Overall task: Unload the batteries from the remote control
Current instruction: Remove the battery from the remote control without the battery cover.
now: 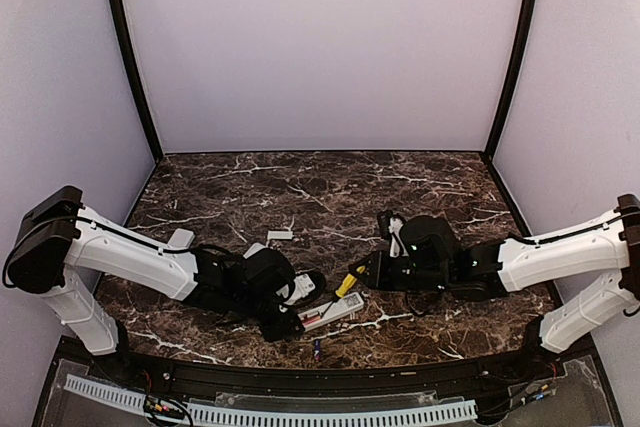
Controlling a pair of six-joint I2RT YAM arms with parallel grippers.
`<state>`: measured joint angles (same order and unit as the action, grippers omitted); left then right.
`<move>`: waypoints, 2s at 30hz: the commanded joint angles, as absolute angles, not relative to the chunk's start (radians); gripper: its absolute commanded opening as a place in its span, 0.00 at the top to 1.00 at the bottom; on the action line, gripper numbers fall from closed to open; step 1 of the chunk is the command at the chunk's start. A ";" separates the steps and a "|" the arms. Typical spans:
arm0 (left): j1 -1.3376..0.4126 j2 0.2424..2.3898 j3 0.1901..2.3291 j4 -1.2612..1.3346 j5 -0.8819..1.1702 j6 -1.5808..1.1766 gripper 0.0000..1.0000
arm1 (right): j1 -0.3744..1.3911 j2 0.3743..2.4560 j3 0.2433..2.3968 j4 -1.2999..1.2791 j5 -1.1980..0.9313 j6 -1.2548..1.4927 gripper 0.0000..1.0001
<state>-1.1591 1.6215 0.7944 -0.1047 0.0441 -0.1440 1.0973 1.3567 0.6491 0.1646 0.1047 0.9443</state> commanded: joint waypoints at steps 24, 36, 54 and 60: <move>-1.157 1.643 0.801 -0.118 0.055 -0.133 0.74 | 1.043 1.350 0.539 0.457 -0.077 1.081 1.00; -1.157 1.643 0.802 -0.120 0.055 -0.133 0.75 | 1.039 1.346 0.515 0.510 -0.091 1.099 1.00; -1.157 1.654 0.807 -0.119 0.055 -0.129 0.75 | 1.027 1.343 0.489 0.590 -0.120 1.133 1.00; -1.157 1.658 0.808 -0.121 0.049 -0.130 0.76 | 1.025 1.336 0.486 0.594 -0.120 1.135 1.00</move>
